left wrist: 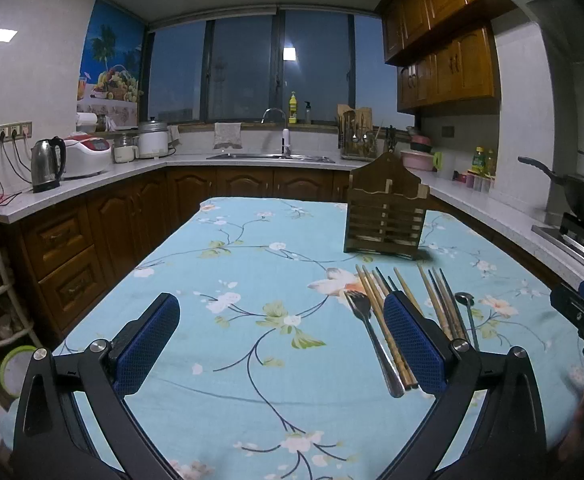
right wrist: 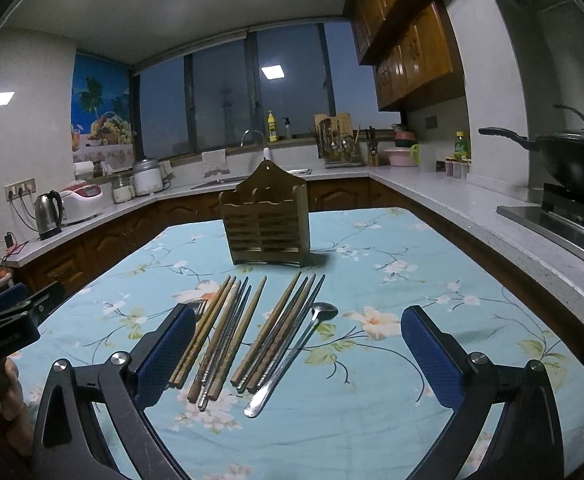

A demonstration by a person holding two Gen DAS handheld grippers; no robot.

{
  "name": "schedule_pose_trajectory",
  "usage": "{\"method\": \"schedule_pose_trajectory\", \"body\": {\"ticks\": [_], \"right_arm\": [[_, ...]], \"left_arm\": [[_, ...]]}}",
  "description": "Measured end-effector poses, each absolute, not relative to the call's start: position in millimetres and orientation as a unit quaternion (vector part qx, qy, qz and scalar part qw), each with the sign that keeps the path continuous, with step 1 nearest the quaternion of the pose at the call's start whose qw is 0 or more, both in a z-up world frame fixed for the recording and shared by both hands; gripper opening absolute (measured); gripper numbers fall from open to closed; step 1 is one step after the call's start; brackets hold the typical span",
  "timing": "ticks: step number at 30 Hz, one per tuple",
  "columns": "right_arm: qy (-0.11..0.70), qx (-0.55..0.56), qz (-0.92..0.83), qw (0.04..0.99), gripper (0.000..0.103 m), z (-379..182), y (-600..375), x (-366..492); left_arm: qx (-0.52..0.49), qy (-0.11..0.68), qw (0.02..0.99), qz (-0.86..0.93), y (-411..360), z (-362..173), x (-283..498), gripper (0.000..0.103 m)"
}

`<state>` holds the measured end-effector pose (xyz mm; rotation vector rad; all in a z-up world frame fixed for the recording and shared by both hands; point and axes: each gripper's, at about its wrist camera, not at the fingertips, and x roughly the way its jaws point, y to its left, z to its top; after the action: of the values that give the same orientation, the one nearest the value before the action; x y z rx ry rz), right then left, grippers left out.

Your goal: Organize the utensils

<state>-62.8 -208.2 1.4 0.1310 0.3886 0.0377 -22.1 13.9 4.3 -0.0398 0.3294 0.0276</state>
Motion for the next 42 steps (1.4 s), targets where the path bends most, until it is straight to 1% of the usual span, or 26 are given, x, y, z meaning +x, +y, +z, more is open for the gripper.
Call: {"method": "schedule_pose_trajectory", "body": {"ticks": [18, 27, 33, 37, 40, 42], "right_arm": [[0.192, 0.067, 0.022, 0.979, 0.103, 2, -204, -62], [0.197, 0.072, 0.023, 0.977, 0.103, 4, -203, -60], [0.216, 0.084, 0.039, 0.972, 0.103, 6, -207, -51], [0.240, 0.101, 0.050, 0.964, 0.103, 6, -215, -37], [0.281, 0.132, 0.079, 0.947, 0.103, 1, -222, -19], [0.311, 0.160, 0.105, 0.931, 0.101, -6, -228, -5]], "left_arm": [[-0.022, 0.165, 0.986, 0.012, 13, 4, -21, 0.103], [-0.033, 0.183, 0.983, -0.002, 13, 2, -13, 0.103], [-0.039, 0.218, 0.975, -0.033, 10, 1, 4, 0.103], [-0.061, 0.263, 0.960, -0.077, 7, 2, 29, 0.103], [-0.088, 0.301, 0.943, -0.112, 7, -1, 53, 0.103], [-0.102, 0.310, 0.937, -0.125, 9, -1, 63, 0.101]]}}
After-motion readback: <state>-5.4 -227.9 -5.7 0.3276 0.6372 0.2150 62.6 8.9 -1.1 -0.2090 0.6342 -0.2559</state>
